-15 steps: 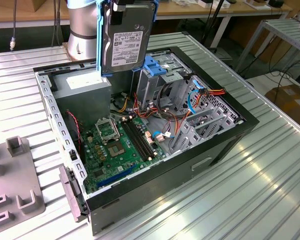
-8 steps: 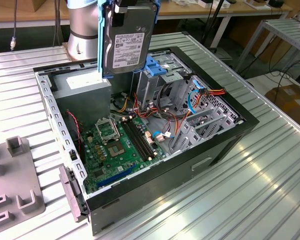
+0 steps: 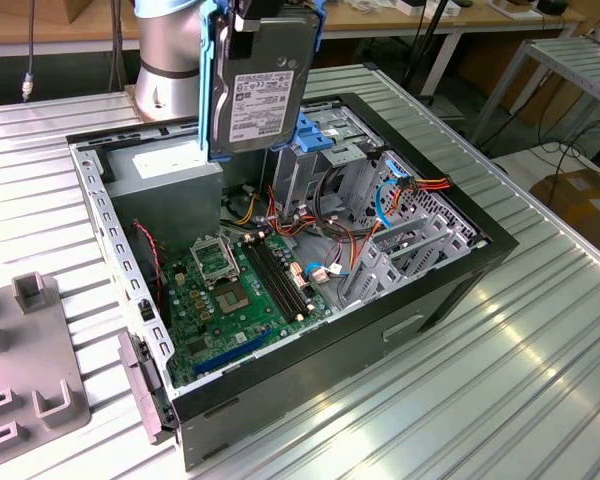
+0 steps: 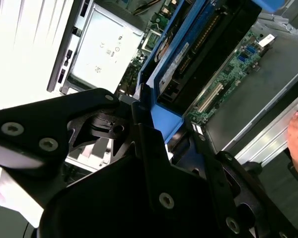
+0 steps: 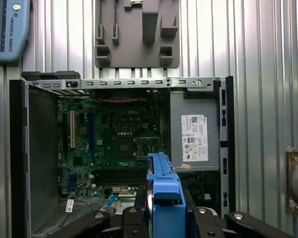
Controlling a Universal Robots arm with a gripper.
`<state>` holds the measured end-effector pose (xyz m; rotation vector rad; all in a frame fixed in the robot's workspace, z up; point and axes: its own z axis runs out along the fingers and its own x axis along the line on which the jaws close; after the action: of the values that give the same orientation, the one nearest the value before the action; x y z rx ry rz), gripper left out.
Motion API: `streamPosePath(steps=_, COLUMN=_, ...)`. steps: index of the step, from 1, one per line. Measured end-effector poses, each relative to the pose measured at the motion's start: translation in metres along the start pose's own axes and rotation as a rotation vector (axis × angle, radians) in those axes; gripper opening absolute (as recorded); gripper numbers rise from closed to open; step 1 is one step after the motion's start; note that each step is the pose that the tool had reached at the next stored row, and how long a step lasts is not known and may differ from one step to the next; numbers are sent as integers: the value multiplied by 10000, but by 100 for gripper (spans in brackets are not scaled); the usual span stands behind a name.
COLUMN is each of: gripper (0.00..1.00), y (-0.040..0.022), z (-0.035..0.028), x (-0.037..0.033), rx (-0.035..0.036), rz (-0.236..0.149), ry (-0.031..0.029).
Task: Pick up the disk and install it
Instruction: 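Insert the disk into the insertion slot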
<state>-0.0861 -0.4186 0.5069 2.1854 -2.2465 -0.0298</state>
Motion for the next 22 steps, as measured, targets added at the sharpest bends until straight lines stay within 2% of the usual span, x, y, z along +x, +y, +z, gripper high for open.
streamPosePath(steps=4, gripper=37, y=-2, z=0, x=72, rx=1, rz=1, ry=20)
streamPosePath(steps=6, gripper=37, y=-4, z=-1, x=146, rx=1, rz=1, ry=41)
streamPosePath(steps=9, gripper=37, y=-6, z=0, x=203, rx=3, rz=2, ry=69)
streamPosePath(steps=11, gripper=37, y=-7, z=-1, x=265, rx=3, rz=2, ry=97)
streamPosePath(steps=22, gripper=37, y=-13, z=1, x=459, rx=5, rz=3, ry=167)
